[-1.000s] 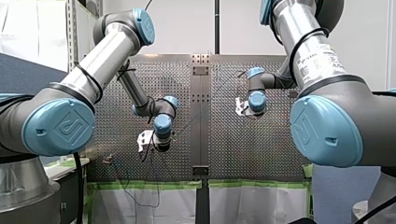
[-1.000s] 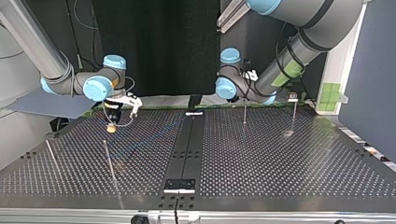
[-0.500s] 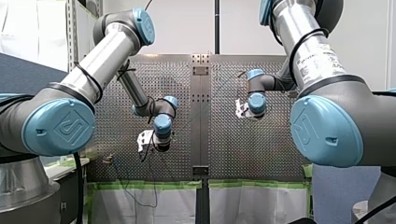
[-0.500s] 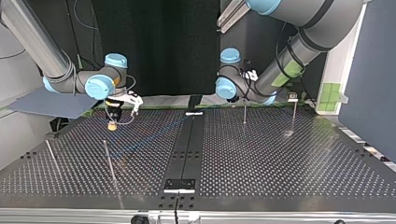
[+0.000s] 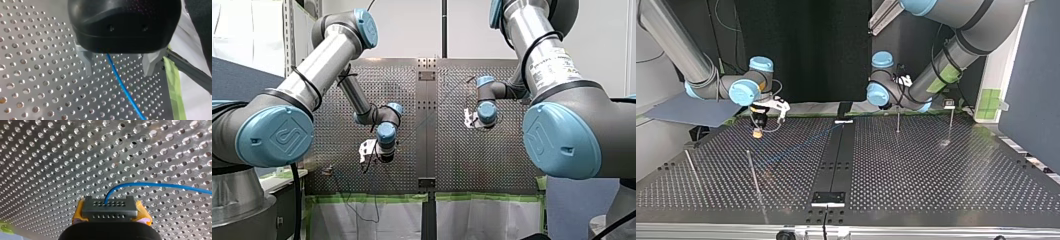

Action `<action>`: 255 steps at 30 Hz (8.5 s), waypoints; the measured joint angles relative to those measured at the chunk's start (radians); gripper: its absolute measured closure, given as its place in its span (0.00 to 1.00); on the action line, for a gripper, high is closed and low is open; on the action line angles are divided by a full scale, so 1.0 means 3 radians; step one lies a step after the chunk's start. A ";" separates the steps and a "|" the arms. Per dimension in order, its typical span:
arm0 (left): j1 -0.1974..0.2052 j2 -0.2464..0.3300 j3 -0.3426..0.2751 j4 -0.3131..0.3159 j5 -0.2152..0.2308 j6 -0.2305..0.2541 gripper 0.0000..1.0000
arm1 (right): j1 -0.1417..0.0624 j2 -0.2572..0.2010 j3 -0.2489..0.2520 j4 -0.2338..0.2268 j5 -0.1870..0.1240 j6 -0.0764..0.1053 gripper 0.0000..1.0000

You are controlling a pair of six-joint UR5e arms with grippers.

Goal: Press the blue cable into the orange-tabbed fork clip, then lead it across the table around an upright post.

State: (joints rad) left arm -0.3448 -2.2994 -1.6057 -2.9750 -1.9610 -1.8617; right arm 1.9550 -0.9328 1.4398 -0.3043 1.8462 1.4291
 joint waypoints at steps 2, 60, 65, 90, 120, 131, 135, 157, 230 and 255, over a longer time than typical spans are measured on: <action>0.0000 0.0001 0.0000 0.0001 0.0000 0.0007 0.05 | 0.0000 0.0003 0.0006 -0.0008 0.0002 -0.0001 1.00; -0.0002 -0.0001 0.0000 -0.0003 0.0002 0.0049 0.05 | -0.0048 0.0106 0.0245 -0.0238 0.0056 -0.0003 1.00; -0.0008 0.0001 0.0000 -0.0004 0.0001 0.0059 0.05 | -0.0061 0.0212 0.0253 -0.0237 0.0072 -0.0003 1.00; -0.0017 -0.0001 0.0000 -0.0002 0.0000 0.0085 0.05 | -0.0145 0.0418 0.0357 -0.0396 0.0080 -0.0008 1.00; -0.0047 0.0003 0.0000 0.0002 0.0040 0.0116 0.05 | -0.0346 0.0709 0.0495 -0.0682 0.0053 -0.0038 1.00; -0.0121 0.0017 0.0000 0.0047 0.0315 0.0154 0.05 | -0.0348 0.0709 0.0492 -0.0684 0.0050 -0.0044 1.00; -0.0162 0.0054 0.0000 -0.0029 0.0434 0.0153 0.05 | -0.0347 0.0709 0.0492 -0.0688 0.0051 -0.0047 1.00; -0.0534 0.0651 0.0000 -0.0465 0.1102 0.0059 0.02 | -0.0347 0.0710 0.0492 -0.0689 0.0050 -0.0048 1.00; -0.1218 0.1124 0.1145 -0.0465 0.1049 -0.1137 0.02 | -0.0347 0.0709 0.0486 -0.0699 0.0014 -0.0034 1.00; -0.1567 0.0793 0.1587 -0.0545 0.0411 -0.0916 0.02 | -0.0330 0.0712 0.0487 -0.0699 -0.0079 -0.0011 1.00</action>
State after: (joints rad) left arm -0.8147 -2.0615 -1.1296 -3.1386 -1.8378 -2.1364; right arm 1.8560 -0.7193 1.5858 -0.5138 1.8225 1.4259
